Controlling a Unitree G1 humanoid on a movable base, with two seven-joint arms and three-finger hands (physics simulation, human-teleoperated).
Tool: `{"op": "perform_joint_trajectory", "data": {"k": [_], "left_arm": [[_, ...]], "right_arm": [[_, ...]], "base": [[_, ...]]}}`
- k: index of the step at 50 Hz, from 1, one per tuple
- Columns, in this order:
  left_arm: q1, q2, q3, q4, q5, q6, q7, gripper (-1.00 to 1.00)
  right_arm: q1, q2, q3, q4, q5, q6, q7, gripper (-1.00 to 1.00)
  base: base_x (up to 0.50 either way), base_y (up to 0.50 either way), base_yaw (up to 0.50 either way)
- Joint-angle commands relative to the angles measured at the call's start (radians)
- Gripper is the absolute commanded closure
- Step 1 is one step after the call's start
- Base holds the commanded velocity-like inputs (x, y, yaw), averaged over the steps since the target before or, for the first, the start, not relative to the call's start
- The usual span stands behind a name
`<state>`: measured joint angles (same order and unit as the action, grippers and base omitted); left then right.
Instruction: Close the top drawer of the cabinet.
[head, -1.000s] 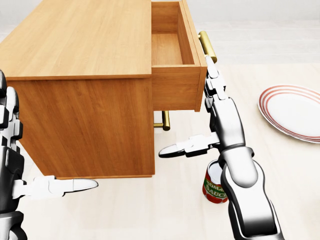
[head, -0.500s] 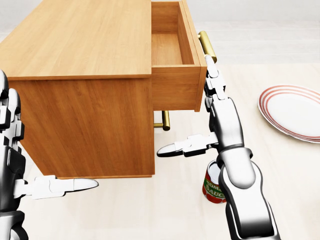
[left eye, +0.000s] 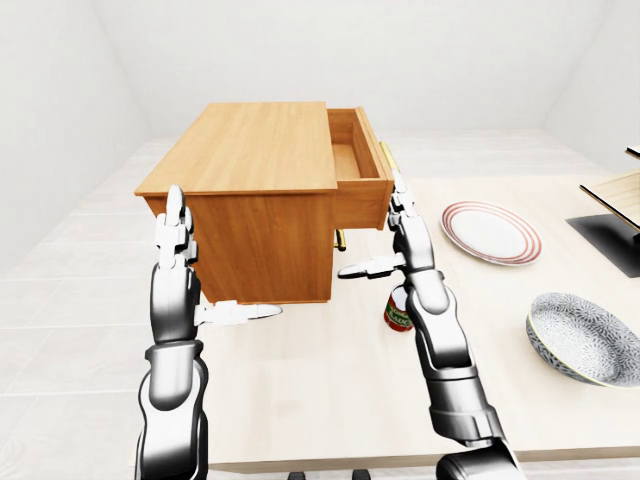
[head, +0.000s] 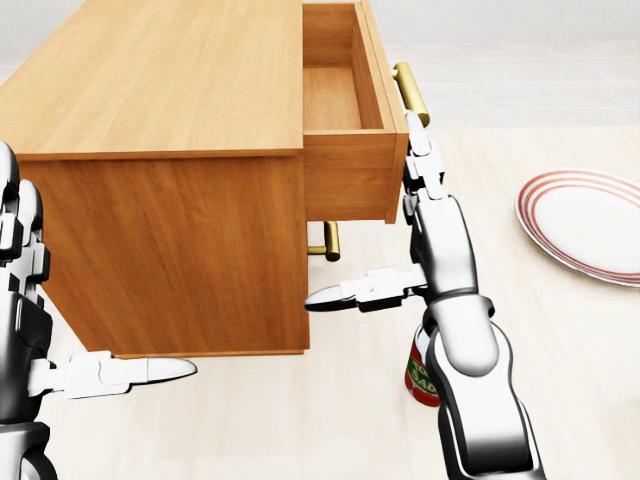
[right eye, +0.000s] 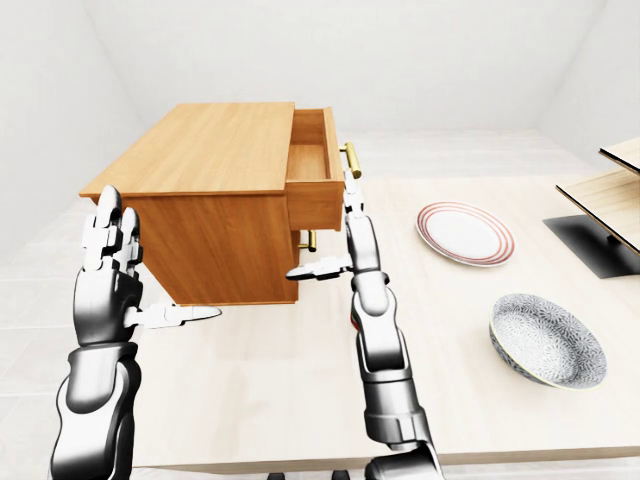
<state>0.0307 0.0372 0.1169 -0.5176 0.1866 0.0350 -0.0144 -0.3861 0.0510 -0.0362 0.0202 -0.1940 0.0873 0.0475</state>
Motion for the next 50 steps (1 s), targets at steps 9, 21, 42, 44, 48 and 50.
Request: {"op": "perform_joint_trajectory", "data": {"k": [9,21,42,44,48,50], "left_arm": [[-0.002,0.000,-0.003,-0.003,0.000,0.008,-0.002,-1.00],[-0.003,0.000,-0.003,0.002,-0.001,0.008,-0.002,-1.00],[-0.003,0.000,-0.001,0.004,-0.008,0.011,-0.003,-1.00],[-0.003,0.000,-0.002,0.005,-0.008,0.010,-0.003,-1.00],[-0.002,0.000,-0.001,0.005,-0.010,0.009,-0.003,-1.00],[-0.002,0.001,0.000,0.008,-0.010,0.006,-0.003,-1.00]], "right_arm": [[-0.006,0.061,0.184,0.092,-0.042,-0.002,0.069,-1.00],[-0.004,0.086,0.208,0.119,-0.066,-0.012,0.081,-1.00],[0.002,0.141,0.254,0.213,-0.109,-0.074,0.091,-1.00],[0.002,0.148,0.262,0.218,-0.114,-0.076,0.093,-1.00],[0.004,0.158,0.271,0.232,-0.121,-0.084,0.095,-1.00],[0.004,0.164,0.275,0.232,-0.126,-0.082,0.097,-1.00]], "base": [[0.00,0.00,0.00],[0.00,0.00,0.00],[0.00,0.00,0.00],[0.00,0.00,0.00],[0.00,0.00,0.00],[0.00,0.00,0.00]]}}
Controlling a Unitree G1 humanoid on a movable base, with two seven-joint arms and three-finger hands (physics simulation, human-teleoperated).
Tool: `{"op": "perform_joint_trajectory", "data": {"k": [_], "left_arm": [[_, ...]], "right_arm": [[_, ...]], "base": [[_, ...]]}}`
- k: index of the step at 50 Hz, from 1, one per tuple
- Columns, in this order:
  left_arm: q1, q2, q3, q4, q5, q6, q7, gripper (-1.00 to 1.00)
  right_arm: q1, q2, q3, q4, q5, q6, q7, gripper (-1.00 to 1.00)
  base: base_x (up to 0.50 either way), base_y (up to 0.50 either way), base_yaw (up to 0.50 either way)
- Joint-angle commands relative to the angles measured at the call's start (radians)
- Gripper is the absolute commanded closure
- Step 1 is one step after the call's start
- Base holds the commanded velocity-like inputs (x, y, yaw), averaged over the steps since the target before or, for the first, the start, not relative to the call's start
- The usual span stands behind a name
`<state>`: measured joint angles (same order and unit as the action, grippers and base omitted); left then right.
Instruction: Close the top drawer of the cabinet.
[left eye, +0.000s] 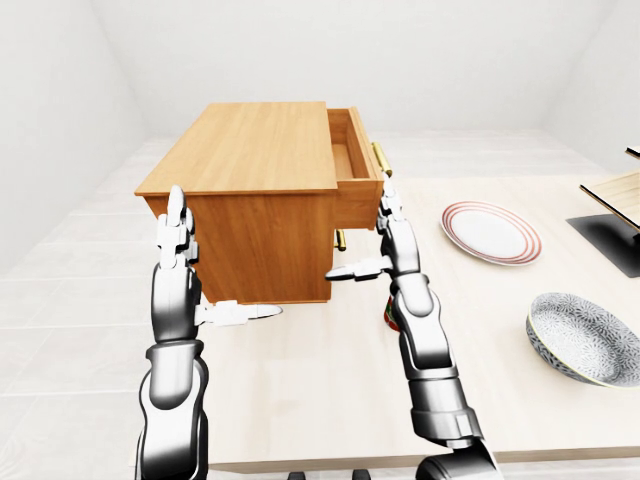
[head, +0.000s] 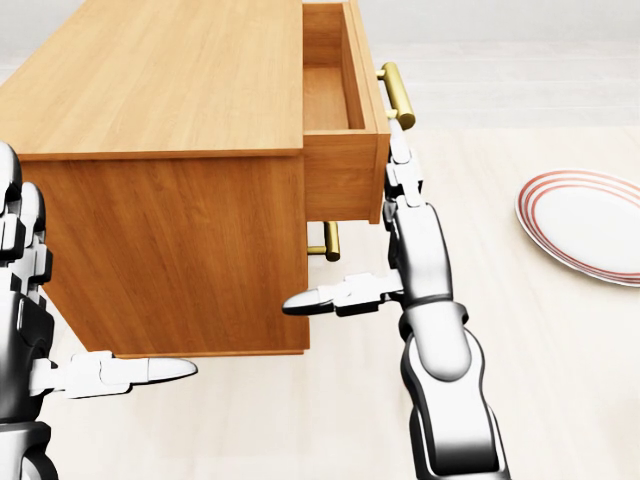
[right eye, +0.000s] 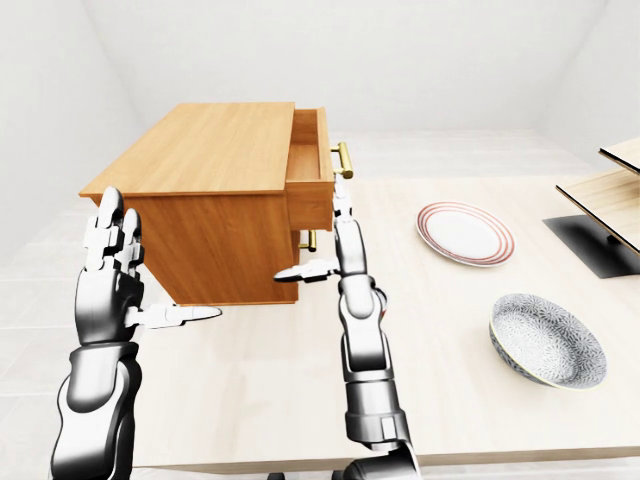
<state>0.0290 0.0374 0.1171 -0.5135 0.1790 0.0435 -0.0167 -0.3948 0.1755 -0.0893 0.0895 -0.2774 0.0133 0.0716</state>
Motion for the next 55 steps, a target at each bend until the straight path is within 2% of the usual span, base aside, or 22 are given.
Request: {"op": "perform_joint_trajectory", "data": {"k": [1,11,17,24,30,35,42,55], "left_arm": [[-0.001,0.000,0.000,0.004,-0.003,-0.002,0.000,-1.00],[-0.002,0.000,0.000,0.000,-0.003,0.004,0.000,-1.00],[-0.001,0.001,0.001,0.008,-0.005,-0.004,-0.001,-1.00],[-0.001,0.000,-0.001,0.002,-0.004,0.004,-0.003,-1.00],[-0.001,0.001,-0.001,0.003,-0.005,0.005,-0.003,-1.00],[-0.001,0.001,0.000,0.004,-0.006,0.004,-0.004,-1.00],[-0.003,0.001,0.002,0.015,-0.011,-0.003,-0.003,-1.00],[0.000,0.000,-0.001,0.004,-0.008,0.006,-0.004,-1.00]], "right_arm": [[0.012,0.042,0.329,0.165,-0.045,-0.009,0.074,-1.00],[0.009,0.071,0.361,0.177,-0.072,-0.005,0.090,-1.00],[0.011,0.091,0.378,0.186,-0.089,-0.004,0.099,-1.00],[0.024,0.113,0.405,0.221,-0.115,-0.027,0.108,-1.00],[0.025,0.133,0.417,0.236,-0.134,-0.030,0.119,-1.00],[0.029,0.151,0.445,0.286,-0.168,-0.059,0.119,-1.00],[0.035,0.173,0.451,0.303,-0.191,-0.064,0.131,-1.00],[0.028,0.174,0.449,0.330,-0.208,-0.073,0.141,-1.00]], "base": [[0.00,0.00,0.00],[0.00,0.00,0.00],[0.00,0.00,0.00],[0.00,0.00,0.00],[0.00,0.00,0.00],[0.00,0.00,0.00],[0.00,0.00,0.00],[0.00,0.00,0.00]]}}
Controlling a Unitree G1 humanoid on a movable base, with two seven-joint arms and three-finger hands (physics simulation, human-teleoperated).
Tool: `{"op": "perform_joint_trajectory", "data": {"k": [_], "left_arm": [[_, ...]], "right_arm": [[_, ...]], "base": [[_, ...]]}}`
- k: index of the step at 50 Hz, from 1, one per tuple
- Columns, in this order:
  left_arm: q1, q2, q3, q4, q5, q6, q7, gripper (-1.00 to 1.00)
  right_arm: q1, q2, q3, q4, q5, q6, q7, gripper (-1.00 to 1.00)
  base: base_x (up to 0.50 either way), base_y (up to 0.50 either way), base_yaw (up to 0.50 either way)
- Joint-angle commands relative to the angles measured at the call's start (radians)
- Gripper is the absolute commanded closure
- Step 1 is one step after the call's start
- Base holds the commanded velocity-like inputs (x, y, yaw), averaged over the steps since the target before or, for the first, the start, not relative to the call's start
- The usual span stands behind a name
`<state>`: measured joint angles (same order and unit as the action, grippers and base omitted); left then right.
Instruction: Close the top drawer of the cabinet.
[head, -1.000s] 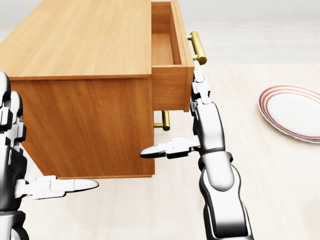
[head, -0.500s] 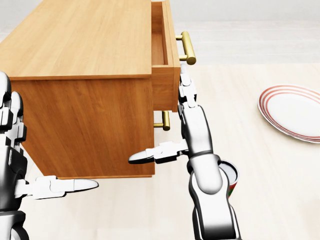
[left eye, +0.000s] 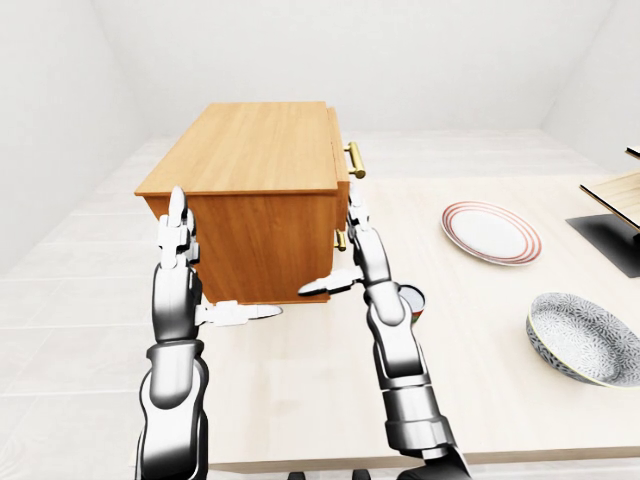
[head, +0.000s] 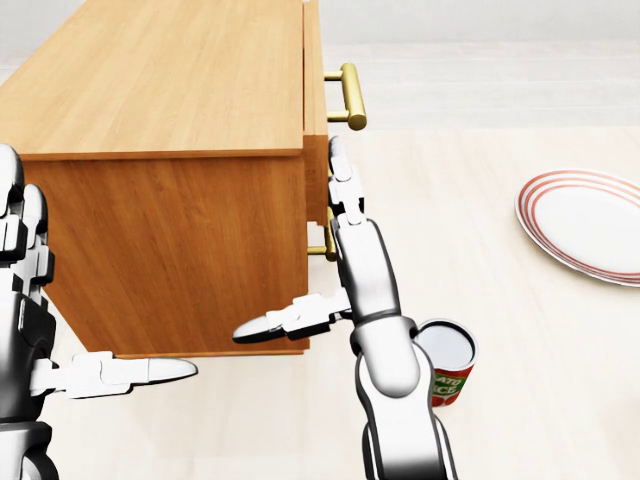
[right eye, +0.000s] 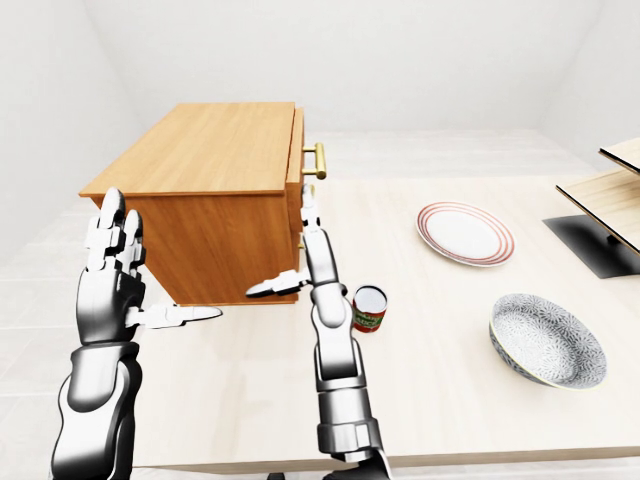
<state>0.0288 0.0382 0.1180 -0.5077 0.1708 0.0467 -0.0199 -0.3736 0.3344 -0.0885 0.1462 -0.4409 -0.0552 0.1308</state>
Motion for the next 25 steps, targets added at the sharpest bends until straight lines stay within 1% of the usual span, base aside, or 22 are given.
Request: {"op": "perform_joint_trajectory", "data": {"k": [1,3,7,8,9,11,14,15,17,19,21,24,25], "left_arm": [[0.000,0.000,-0.002,-0.003,0.000,0.005,-0.001,-1.00],[-0.001,0.000,-0.001,0.003,-0.001,0.000,-0.001,-1.00],[-0.002,0.000,-0.001,-0.001,0.000,0.004,-0.002,-1.00],[-0.001,0.000,0.000,0.003,-0.003,0.001,-0.002,-1.00],[-0.002,0.000,-0.001,0.000,-0.003,0.004,-0.003,-1.00],[-0.001,0.001,-0.001,0.004,-0.003,0.000,-0.003,-1.00],[0.000,0.000,0.000,0.001,-0.004,0.002,-0.003,-1.00],[0.000,0.000,0.000,-0.001,-0.005,0.004,-0.004,-1.00],[-0.001,0.000,0.001,0.004,-0.005,0.001,-0.003,-1.00],[0.000,0.001,-0.001,0.005,-0.004,-0.002,-0.004,-1.00],[0.001,0.000,0.000,-0.003,-0.006,0.004,-0.004,-1.00],[0.002,0.000,-0.001,-0.006,-0.004,0.007,-0.004,-1.00],[0.001,0.000,0.000,0.002,-0.005,0.000,-0.004,-1.00]], "right_arm": [[0.004,0.015,0.447,0.278,-0.045,-0.006,0.083,-1.00],[0.001,0.015,0.449,0.289,-0.047,-0.009,0.083,-1.00],[0.003,0.015,0.458,0.281,-0.058,0.001,0.091,-1.00],[-0.002,0.015,0.457,0.290,-0.058,-0.002,0.091,-1.00],[-0.003,0.015,0.459,0.290,-0.060,0.000,0.092,-1.00],[-0.007,0.015,0.463,0.317,-0.065,-0.014,0.088,-1.00],[-0.014,0.015,0.462,0.335,-0.069,-0.021,0.088,-1.00],[-0.013,0.015,0.463,0.337,-0.072,-0.020,0.090,-1.00],[-0.015,0.015,0.463,0.341,-0.077,-0.021,0.091,-1.00],[-0.016,0.015,0.466,0.356,-0.079,-0.028,0.090,-1.00],[-0.017,0.015,0.466,0.368,-0.080,-0.032,0.091,-1.00],[-0.020,0.015,0.461,0.382,-0.082,-0.032,0.091,-1.00],[-0.017,0.015,0.463,0.380,-0.084,-0.032,0.095,-1.00]], "base": [[0.00,0.00,0.01],[0.00,0.00,0.00],[0.00,0.00,0.00],[0.00,0.00,0.01],[0.00,0.00,0.00],[0.00,0.00,0.00],[0.00,0.00,0.00],[0.00,0.00,0.01],[0.00,0.00,0.00],[0.00,0.00,0.00],[0.00,0.00,0.00],[0.00,0.00,0.00],[0.00,0.00,0.00]]}}
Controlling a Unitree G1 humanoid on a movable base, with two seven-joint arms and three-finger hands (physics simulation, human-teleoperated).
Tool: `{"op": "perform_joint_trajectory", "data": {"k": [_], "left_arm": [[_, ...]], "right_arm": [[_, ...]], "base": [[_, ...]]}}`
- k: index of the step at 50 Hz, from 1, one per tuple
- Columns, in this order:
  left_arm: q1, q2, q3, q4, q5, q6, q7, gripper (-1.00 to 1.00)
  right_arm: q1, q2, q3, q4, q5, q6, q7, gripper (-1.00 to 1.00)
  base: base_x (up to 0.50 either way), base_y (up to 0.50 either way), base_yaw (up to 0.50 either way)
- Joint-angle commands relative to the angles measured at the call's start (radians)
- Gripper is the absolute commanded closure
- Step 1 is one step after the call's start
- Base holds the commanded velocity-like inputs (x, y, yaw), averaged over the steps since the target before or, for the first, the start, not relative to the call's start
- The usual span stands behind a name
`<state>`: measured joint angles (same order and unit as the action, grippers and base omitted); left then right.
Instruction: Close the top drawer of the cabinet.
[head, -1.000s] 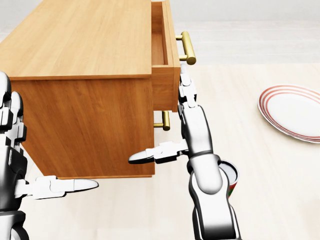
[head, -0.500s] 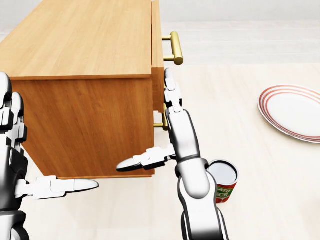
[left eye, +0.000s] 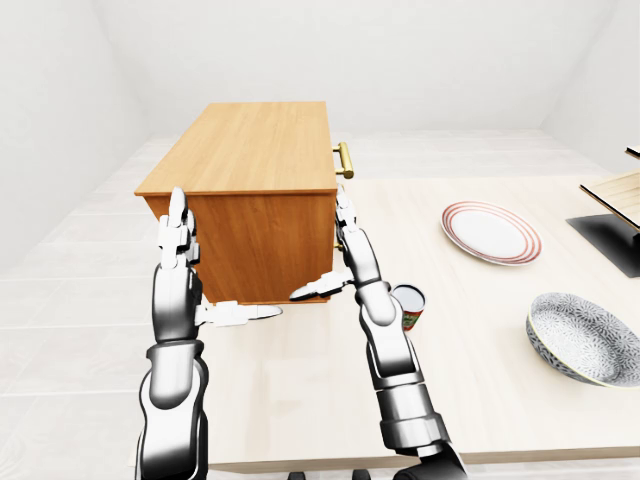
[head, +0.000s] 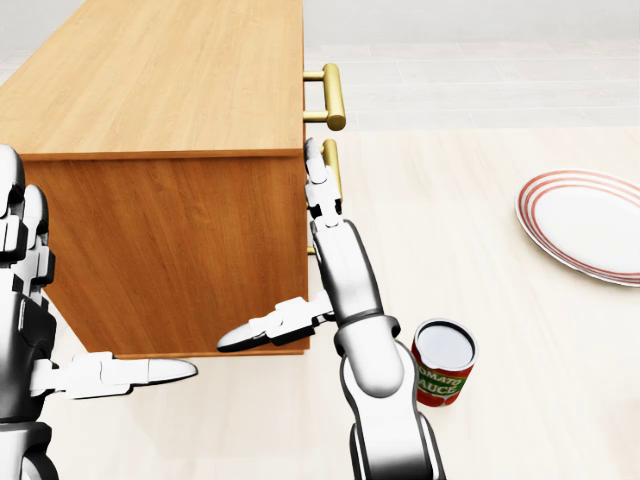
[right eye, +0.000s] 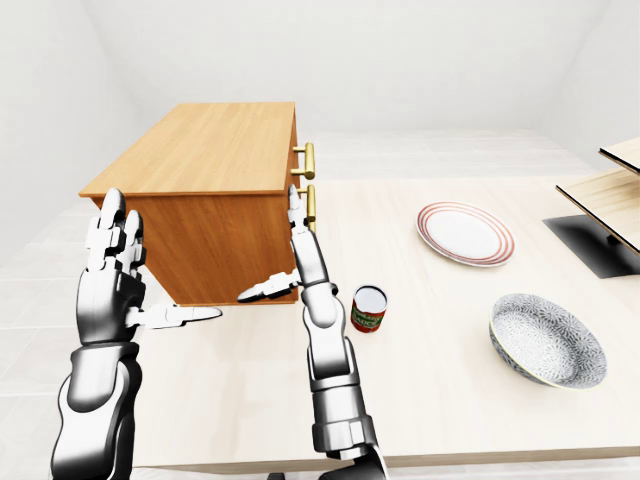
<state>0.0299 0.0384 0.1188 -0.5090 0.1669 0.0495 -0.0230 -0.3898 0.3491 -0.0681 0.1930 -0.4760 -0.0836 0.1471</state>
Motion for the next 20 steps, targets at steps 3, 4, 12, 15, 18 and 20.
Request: {"op": "perform_joint_trajectory", "data": {"k": [3,4,12,15,18,20], "left_arm": [[-0.001,0.000,-0.001,0.003,-0.002,-0.003,-0.001,-1.00],[-0.001,0.000,-0.001,0.000,-0.002,0.001,-0.001,-1.00],[0.000,0.000,-0.002,-0.001,0.000,0.001,-0.002,-1.00],[-0.002,0.000,-0.001,0.005,-0.002,-0.002,-0.001,-1.00],[-0.003,0.000,0.000,0.005,-0.003,-0.001,-0.001,-1.00],[-0.002,0.000,-0.002,0.000,0.000,0.002,-0.002,-1.00]], "right_arm": [[0.000,0.000,0.441,0.331,-0.052,-0.004,0.082,-1.00],[0.000,0.000,0.441,0.333,-0.052,-0.004,0.084,-1.00],[0.000,0.000,0.440,0.335,-0.057,-0.004,0.087,-1.00],[-0.001,0.000,0.437,0.330,-0.058,-0.004,0.089,-1.00],[-0.003,0.000,0.435,0.328,-0.058,-0.004,0.089,-1.00],[-0.012,0.000,0.418,0.298,-0.053,0.008,0.092,-1.00]], "base": [[0.00,0.00,0.00],[0.00,0.00,0.00],[0.00,0.00,0.00],[0.00,0.00,0.00],[0.00,0.00,0.00],[0.00,0.00,0.00]]}}
